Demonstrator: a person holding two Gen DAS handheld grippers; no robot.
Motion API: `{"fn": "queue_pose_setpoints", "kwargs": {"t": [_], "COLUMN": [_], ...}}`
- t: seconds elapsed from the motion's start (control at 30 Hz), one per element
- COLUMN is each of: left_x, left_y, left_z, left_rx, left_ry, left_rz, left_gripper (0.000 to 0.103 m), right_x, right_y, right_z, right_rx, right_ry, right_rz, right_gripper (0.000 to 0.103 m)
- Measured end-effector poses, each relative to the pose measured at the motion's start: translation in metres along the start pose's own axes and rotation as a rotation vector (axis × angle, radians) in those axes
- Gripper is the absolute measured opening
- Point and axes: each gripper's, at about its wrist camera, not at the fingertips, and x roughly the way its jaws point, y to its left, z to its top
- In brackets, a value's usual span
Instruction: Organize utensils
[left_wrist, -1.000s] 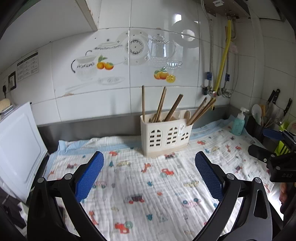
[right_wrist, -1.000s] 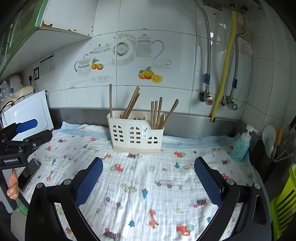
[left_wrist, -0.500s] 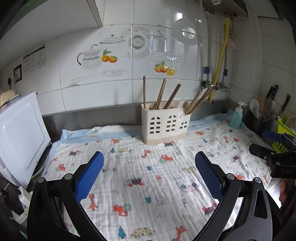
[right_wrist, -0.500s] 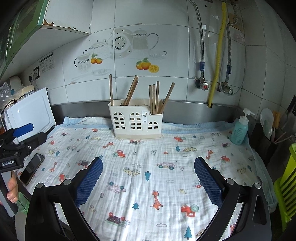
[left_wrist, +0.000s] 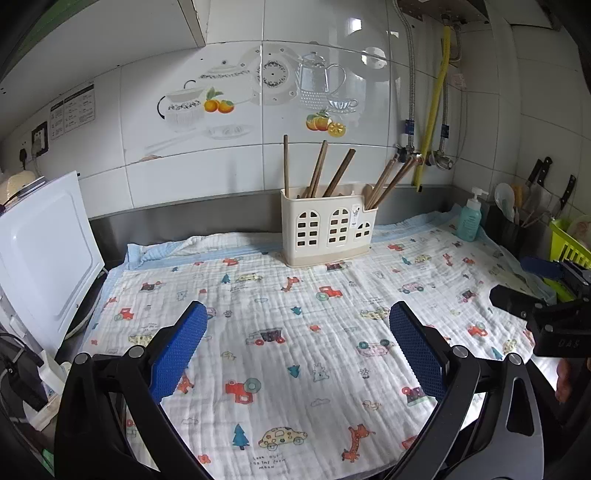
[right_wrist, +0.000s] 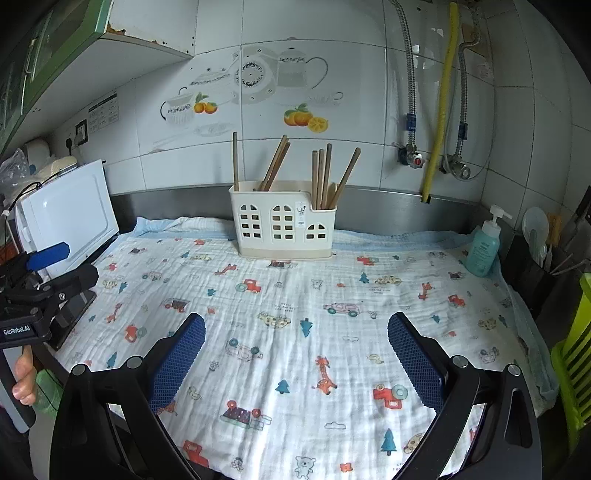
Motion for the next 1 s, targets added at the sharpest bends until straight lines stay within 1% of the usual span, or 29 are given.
{"fn": "queue_pose_setpoints", "kwargs": {"t": [0.13,0.23,0.4,0.57,1.0], "left_x": [-0.004,-0.005,-0.007,-0.010,-0.014], "left_y": [-0.003,-0.001,-0.004,-0.006,-0.007], "left_z": [-0.004,-0.006,-0.012,-0.013,-0.015], "left_rx": [0.008,-0.011,0.003,0.004,0.002], "left_ry": [0.000,0.007,0.005,-0.004,-0.006], "left_rz": [0.001,-0.020,0.006,-0.017,-0.023], "left_gripper": [0.098,0.098,0.098,0.098,0.098], "right_x": [-0.001,-0.004,-0.010,-0.012,-0.016], "right_y": [0.003,0.002,0.003,0.004,0.005], "right_z": [-0.005,-0.006,-0.008,-0.008,-0.006], "right_rx": [-0.016,-0.013,-0.016,-0.018,-0.021], "right_ry": [0.006,0.000,-0.010,-0.015,-0.025], "right_rz": [-0.007,0.001,0.005,0.008,0.009], "right_gripper": [0.096,0.096,0.096,0.096,0.096]}}
